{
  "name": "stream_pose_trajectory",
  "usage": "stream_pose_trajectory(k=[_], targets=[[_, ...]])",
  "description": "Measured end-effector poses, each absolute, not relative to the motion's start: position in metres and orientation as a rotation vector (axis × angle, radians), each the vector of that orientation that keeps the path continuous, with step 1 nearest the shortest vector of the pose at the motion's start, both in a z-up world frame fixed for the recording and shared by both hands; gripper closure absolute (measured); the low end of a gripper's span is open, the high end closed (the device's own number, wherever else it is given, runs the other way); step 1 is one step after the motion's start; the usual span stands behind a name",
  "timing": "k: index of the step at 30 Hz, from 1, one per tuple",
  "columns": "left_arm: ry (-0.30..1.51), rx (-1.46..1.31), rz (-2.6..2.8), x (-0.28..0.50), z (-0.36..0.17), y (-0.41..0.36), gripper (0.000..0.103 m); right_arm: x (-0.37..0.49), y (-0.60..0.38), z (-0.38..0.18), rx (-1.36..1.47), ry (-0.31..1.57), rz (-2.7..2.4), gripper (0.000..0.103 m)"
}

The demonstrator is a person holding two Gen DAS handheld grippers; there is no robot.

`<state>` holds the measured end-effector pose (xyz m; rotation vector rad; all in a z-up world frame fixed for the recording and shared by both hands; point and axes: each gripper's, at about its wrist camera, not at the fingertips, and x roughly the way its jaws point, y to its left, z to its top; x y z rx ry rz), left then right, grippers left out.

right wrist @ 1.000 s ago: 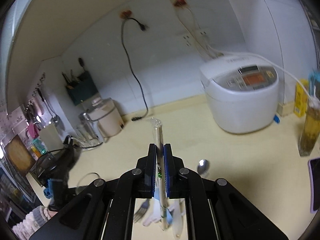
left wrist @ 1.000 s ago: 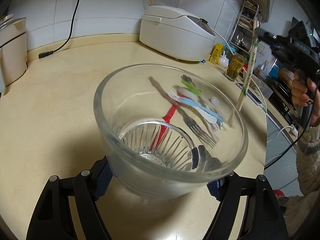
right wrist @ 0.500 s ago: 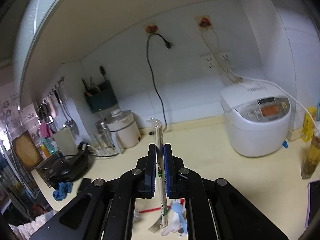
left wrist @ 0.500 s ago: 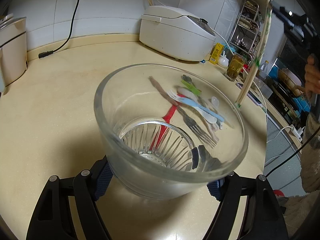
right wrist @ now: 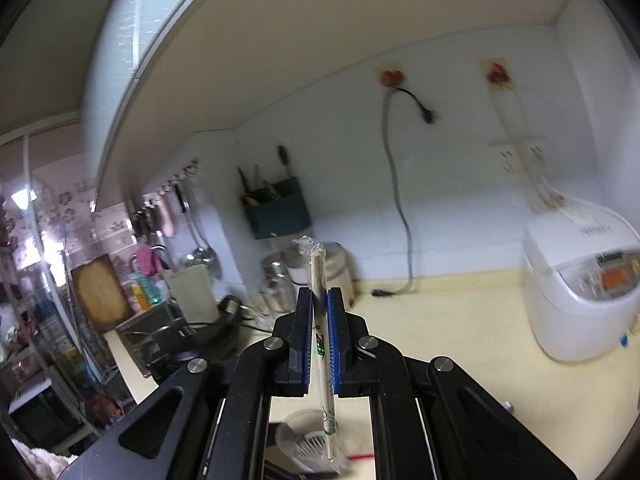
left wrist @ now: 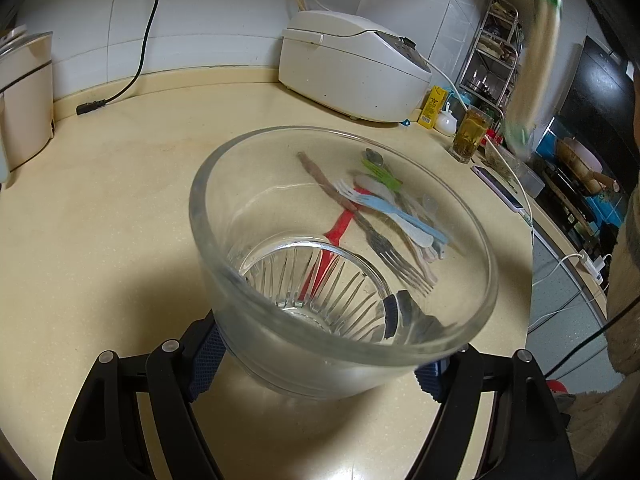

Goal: Organize utensils
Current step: 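Lift the chopstick with the right tool and carry it over the glass cup, then lower the chopstick into the glass cup and open the right tool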

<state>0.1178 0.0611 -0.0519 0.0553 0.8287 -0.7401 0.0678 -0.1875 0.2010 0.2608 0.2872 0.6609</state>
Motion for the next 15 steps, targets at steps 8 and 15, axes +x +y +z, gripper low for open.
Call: stream_pose_trajectory(k=[8,15], targets=[[0.828,0.056,-0.739,0.118,-0.052,0.061,0.021,0.098,-0.133,0.174,0.206,0.405,0.73,0.096],[0.829,0.054,-0.74,0.117,-0.052,0.061,0.021,0.115,-0.108,0.12,0.199,0.551,0.741,0.096]])
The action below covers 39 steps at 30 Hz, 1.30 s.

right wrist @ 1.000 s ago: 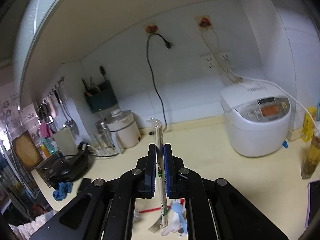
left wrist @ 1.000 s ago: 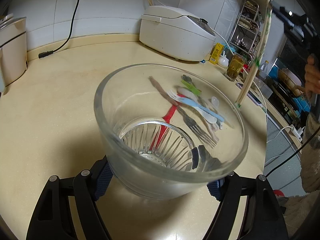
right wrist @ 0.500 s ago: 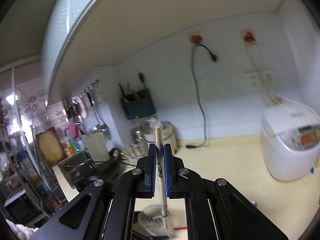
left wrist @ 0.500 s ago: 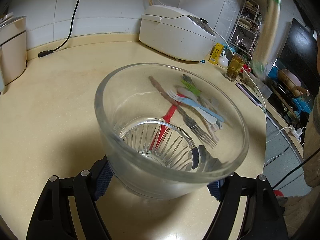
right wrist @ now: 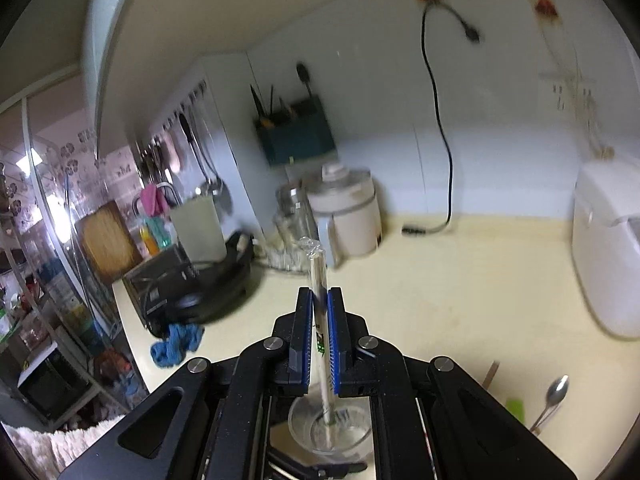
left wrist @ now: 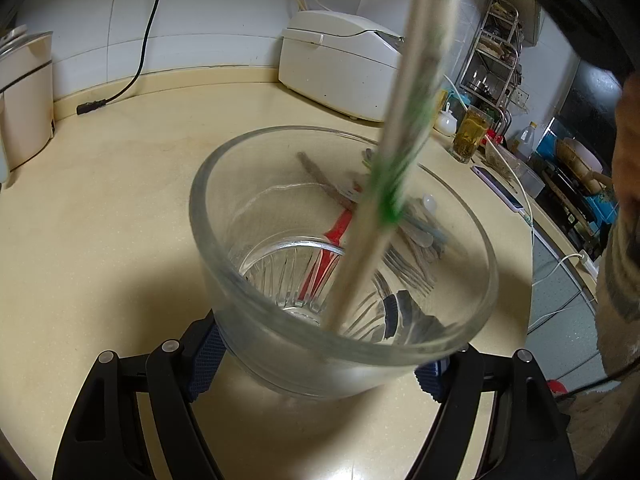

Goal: Organize utensils
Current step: 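Lower the chopstick into the glass cup and open the right tool, then move the right tool back over the green silicone brush in the pile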

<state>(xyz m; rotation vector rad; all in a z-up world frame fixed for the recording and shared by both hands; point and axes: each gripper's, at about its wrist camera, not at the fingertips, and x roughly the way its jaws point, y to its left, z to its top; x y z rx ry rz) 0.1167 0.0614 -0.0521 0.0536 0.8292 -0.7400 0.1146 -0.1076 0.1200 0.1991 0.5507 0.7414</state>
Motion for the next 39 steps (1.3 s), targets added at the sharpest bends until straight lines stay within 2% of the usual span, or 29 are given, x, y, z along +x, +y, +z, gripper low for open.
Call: stream_pose_trajectory(k=[19,28,36,39], targets=[[0.861,0.085,-0.721,0.118,-0.055,0.054,0.021,0.124,-0.087,0.084,0.143,0.675,0.728,0.095],[0.858,0.072,-0.718,0.121,-0.055,0.059,0.021,0.109,-0.124,0.079,0.18,0.644,0.645,0.095],[0.847,0.092,-0.7,0.117,-0.054,0.057,0.021,0.107,-0.178,0.043,0.199,0.69,0.404,0.094],[0.847,0.1,-0.699,0.116,-0.053,0.056,0.021,0.104,-0.201,0.022,0.218,0.73,0.31,0.088]])
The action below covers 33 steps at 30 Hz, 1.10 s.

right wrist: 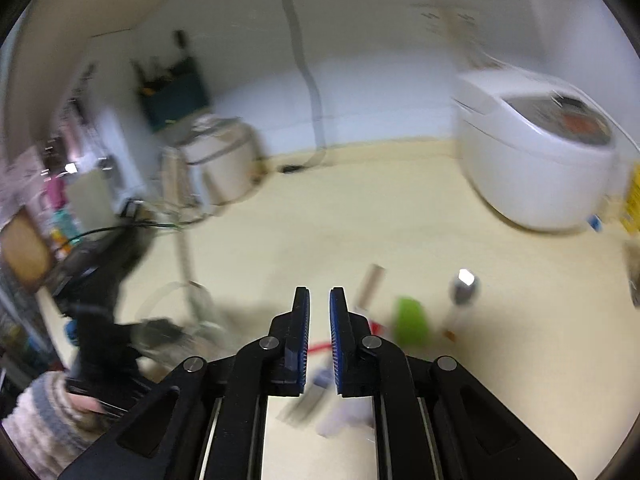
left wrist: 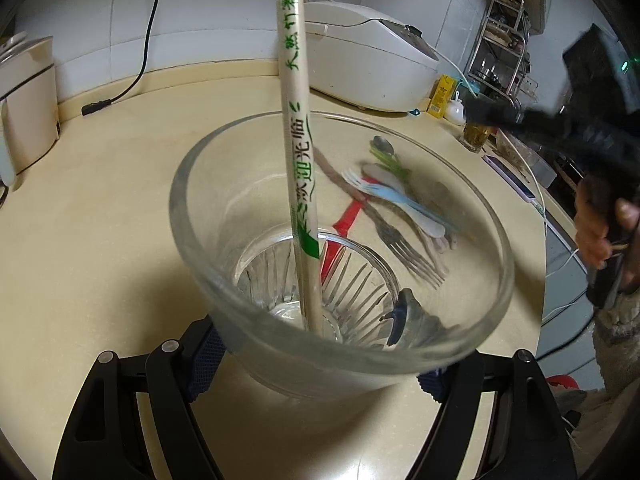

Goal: Organize utensils
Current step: 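Move the right tool back over the green silicone brush in the pile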

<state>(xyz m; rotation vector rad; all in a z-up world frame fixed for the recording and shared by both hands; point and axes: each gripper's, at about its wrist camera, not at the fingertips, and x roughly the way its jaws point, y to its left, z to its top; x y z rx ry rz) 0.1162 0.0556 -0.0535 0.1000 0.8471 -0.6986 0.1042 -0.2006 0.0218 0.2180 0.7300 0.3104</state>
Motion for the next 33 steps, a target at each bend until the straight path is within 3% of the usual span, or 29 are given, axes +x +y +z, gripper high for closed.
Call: stream_pose_trajectory(k=[6,8,10,22,33], targets=[[0.842,0.083,-0.699,0.113,-0.053,0.06,0.021,0.096,-0.242,-0.029,0.313,0.842,0.165,0.081],[0.847,0.075,-0.701,0.114,-0.053,0.061,0.021,0.093,-0.252,-0.041,0.334,0.872,0.129,0.072],[0.851,0.073,-0.701,0.115,-0.053,0.061,0.021,0.09,-0.258,-0.045,0.348,0.88,0.119,0.07],[0.869,0.083,-0.691,0.12,-0.055,0.06,0.021,0.079,-0.264,-0.061,0.36,0.843,0.155,0.069],[0.888,0.117,-0.678,0.121,-0.059,0.055,0.021,0.136,-0.235,-0.058,0.368,0.801,0.28,0.069]])
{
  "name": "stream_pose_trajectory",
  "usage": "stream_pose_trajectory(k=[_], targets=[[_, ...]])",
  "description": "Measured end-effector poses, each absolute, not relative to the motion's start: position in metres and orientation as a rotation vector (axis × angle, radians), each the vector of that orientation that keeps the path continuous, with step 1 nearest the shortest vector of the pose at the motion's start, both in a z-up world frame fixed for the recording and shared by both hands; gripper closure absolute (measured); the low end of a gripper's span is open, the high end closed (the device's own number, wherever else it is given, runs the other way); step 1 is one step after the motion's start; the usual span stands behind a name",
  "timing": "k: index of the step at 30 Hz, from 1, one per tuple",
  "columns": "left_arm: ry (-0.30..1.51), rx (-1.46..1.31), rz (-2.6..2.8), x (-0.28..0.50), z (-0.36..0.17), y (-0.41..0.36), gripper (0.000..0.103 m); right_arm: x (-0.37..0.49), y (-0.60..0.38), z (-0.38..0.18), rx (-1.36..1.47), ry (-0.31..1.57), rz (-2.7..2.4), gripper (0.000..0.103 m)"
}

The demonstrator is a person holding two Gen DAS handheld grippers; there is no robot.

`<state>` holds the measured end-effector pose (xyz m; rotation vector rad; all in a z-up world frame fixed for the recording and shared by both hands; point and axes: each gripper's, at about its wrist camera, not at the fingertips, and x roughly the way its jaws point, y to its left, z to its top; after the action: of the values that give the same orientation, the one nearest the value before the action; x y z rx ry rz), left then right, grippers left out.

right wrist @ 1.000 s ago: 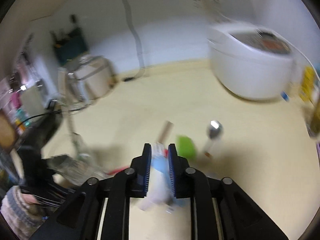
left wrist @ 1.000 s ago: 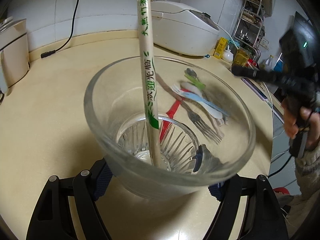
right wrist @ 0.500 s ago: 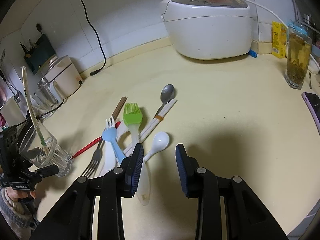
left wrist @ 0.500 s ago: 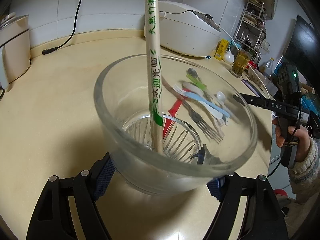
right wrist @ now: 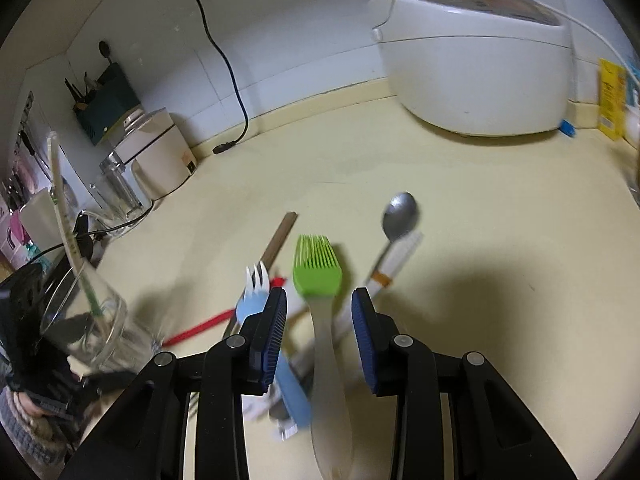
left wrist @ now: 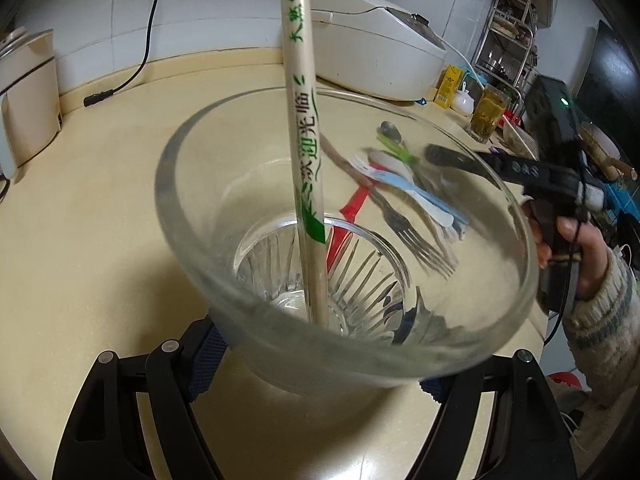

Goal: Organize utensils
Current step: 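Move the right tool back over the green silicone brush in the pile, then grasp the green silicone brush handle with the right tool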

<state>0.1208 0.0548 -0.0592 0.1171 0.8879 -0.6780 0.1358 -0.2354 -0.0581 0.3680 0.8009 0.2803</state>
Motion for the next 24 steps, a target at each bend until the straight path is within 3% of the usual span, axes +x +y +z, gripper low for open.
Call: stream_pose_trajectory(k=[12,14,16,24], targets=[[0.886,0.089,-0.674,0.122,-0.059,0.061,0.021,0.171,-0.23,-0.073,0.376,0.887,0.28,0.068],[0.889,0.088,-0.677,0.122,-0.059,0.061,0.021,0.167,-0.235,-0.072,0.394,0.87,0.296,0.081],[0.893,0.086,-0.677,0.123,-0.06,0.061,0.021,0.164,-0.237,-0.07,0.382,0.863,0.297,0.087],[0.886,0.081,-0.68,0.123,-0.059,0.063,0.021,0.135,-0.254,-0.066,0.395,0.852,0.266,0.092]])
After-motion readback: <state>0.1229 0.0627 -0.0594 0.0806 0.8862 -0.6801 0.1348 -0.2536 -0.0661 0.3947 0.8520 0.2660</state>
